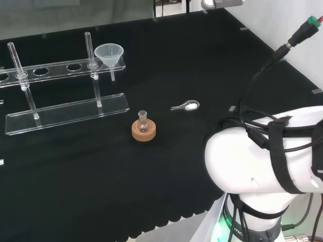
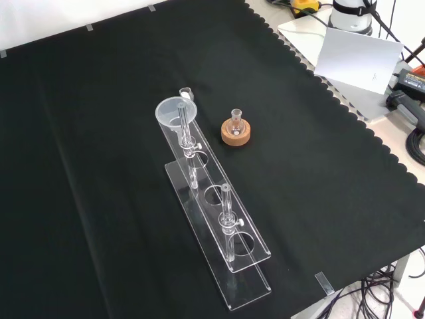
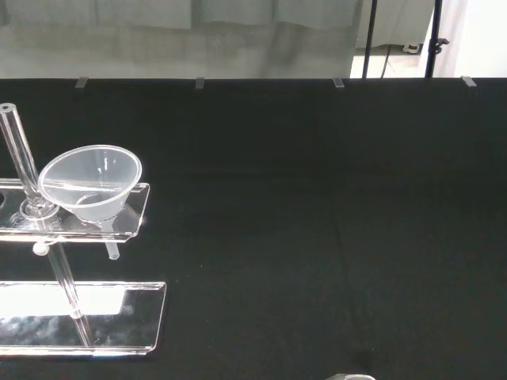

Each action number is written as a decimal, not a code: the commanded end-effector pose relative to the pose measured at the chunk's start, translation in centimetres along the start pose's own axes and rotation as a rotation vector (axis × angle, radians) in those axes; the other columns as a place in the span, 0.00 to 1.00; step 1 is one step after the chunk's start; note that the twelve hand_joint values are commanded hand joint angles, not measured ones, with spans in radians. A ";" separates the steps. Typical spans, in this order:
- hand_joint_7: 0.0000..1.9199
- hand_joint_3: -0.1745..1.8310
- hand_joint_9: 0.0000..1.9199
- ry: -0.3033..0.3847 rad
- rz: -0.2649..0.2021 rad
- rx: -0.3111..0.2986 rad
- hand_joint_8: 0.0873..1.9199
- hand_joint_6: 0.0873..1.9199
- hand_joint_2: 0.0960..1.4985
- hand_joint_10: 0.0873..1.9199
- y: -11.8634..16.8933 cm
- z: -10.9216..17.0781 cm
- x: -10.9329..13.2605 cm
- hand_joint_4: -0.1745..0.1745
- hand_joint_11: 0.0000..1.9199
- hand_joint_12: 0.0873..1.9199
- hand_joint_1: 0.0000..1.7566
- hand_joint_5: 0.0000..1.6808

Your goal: Pick up the funnel from the transparent funnel stand.

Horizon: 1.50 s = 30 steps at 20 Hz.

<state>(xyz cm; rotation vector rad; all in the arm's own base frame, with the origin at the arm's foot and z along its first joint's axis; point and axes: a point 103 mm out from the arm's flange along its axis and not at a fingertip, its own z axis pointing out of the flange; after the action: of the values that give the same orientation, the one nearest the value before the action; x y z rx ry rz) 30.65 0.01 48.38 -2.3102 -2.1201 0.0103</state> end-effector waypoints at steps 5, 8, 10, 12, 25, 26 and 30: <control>0.00 0.10 0.00 -0.025 -0.022 0.026 0.00 0.00 0.37 0.00 0.6 0.1 0.2 0.48 0.02 0.00 0.20 0.00; 0.00 0.09 0.00 -0.027 -0.051 0.049 0.00 0.00 0.36 0.00 1.5 0.3 0.7 0.46 0.02 0.00 0.21 0.00; 0.00 0.09 0.00 -0.018 -0.067 0.063 0.00 0.00 0.36 0.00 2.3 0.4 1.2 0.45 0.03 0.00 0.21 0.00; 0.00 0.09 0.00 -0.002 -0.086 0.078 0.00 0.00 0.36 0.00 3.2 0.6 1.8 0.45 0.01 0.08 0.22 0.00; 0.00 0.09 0.00 -0.006 -0.218 0.104 0.00 0.00 0.36 0.00 8.1 3.2 6.1 0.45 0.00 0.17 0.28 0.00; 0.00 0.09 0.00 0.000 -0.218 0.096 0.00 0.00 0.36 0.00 8.5 3.6 6.3 0.45 0.00 0.17 0.29 0.00; 0.00 0.09 0.00 -0.004 -0.230 0.111 0.00 0.00 0.36 0.00 10.2 5.1 7.4 0.40 0.00 0.17 0.29 0.00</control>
<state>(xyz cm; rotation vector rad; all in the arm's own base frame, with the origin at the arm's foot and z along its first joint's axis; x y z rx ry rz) 39.05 4.61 44.60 -2.0472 -2.2623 0.1341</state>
